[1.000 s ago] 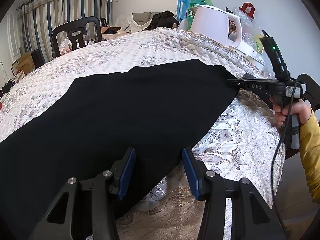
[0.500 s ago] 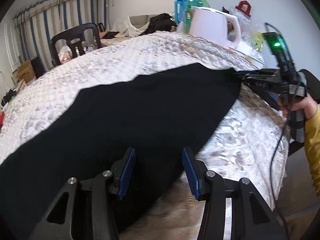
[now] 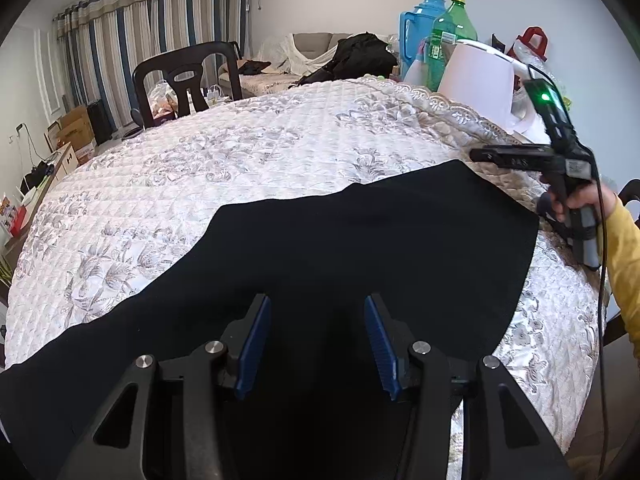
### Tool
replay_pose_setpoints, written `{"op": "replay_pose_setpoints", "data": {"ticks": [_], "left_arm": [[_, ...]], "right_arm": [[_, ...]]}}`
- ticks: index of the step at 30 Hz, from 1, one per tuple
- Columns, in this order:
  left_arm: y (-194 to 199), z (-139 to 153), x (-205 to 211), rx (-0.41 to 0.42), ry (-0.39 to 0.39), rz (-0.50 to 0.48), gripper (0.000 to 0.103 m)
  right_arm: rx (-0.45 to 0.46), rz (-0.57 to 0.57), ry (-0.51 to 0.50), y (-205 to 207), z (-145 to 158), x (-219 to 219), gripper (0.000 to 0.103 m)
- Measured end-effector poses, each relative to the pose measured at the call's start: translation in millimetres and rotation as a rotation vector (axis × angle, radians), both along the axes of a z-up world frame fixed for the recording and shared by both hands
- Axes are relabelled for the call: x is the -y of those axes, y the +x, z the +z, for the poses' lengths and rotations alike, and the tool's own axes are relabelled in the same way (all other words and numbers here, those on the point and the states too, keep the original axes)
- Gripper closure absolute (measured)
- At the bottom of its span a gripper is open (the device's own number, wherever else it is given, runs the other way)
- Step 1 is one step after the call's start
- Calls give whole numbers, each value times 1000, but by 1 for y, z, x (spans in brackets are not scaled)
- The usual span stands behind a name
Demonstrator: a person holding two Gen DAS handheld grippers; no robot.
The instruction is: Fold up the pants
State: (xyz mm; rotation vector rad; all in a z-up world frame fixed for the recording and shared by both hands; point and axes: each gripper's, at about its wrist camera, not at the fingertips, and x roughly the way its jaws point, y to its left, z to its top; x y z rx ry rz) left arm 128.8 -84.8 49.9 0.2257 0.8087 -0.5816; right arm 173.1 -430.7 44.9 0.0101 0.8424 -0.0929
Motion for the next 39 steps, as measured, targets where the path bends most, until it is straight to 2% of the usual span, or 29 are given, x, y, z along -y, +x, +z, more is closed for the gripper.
{"op": "replay_pose_setpoints", "data": {"ticks": [2,5,8,12,13,15,19,21,24,26,27,28,30,31,32,34,36,39], "left_arm": [[4,-2,0,-7,-6,4,52],[13,-8,-2,-29,-17,25,52],[18,-13,-5,-60,-25,42,52],[19,-18,-4,-72,-16,39,52],[20,-19,-3,-73,-14,40,52],[21,-20,-3,-75,-15,42,52],[23,-23,-3,-88,-20,53,52],[23,-24,-3,-87,-22,55,52],[23,-24,-2,-82,-15,54,52],[23,-24,-1,-80,-11,53,52],[23,-24,-1,-79,-12,53,52],[23,-25,-1,-79,-14,54,52],[23,-25,-1,-78,-16,56,51],[23,-25,-1,-77,-17,56,50],[23,-25,0,-76,-18,57,49],[23,-26,0,-73,-18,58,49],[22,-26,0,-69,-16,60,49],[21,-26,1,-61,-8,57,49]], "right_arm": [[-8,6,17,10,-3,4,68],[-55,22,-9,22,-12,2,68],[-88,104,81,20,-17,-1,78],[-89,113,157,12,-22,2,78],[-84,114,147,11,-21,1,78],[-73,131,97,7,-19,-5,100],[-48,199,58,-3,-14,-18,100],[-37,255,113,-12,-9,-22,100],[-2,329,136,-27,-1,-33,100],[-22,405,219,-35,2,-40,100],[-57,492,263,-39,1,-46,100],[-85,564,256,-43,1,-53,100],[-86,607,137,-48,3,-63,99],[-67,592,106,-45,5,-62,98],[-41,553,102,-40,8,-55,92],[-2,400,156,-19,12,-27,84],[2,235,131,0,7,-5,70],[-41,111,88,23,-11,12,70]]}}
